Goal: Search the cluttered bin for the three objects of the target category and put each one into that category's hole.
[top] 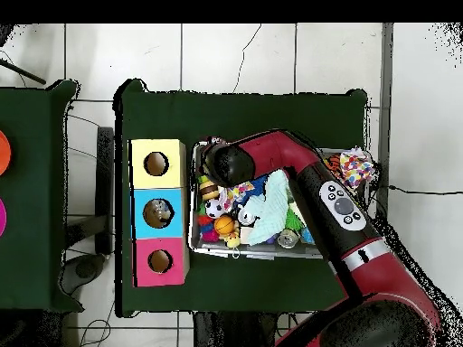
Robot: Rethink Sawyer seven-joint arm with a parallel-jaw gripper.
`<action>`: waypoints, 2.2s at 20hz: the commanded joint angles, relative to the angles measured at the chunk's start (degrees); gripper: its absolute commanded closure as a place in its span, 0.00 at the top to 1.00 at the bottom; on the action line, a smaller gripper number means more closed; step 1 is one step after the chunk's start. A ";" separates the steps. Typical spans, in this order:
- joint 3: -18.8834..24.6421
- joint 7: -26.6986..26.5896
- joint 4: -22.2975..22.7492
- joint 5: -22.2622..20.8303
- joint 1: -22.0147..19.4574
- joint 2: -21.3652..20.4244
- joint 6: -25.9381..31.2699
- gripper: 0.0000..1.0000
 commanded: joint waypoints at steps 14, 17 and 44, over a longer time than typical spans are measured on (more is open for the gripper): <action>-2.92 -12.77 -1.23 -5.80 -0.97 4.16 -4.59 1.00; -2.97 -12.64 -0.33 -6.16 -1.61 4.40 -5.58 1.00; -3.83 -12.89 5.17 -6.41 -4.57 3.85 -7.85 1.00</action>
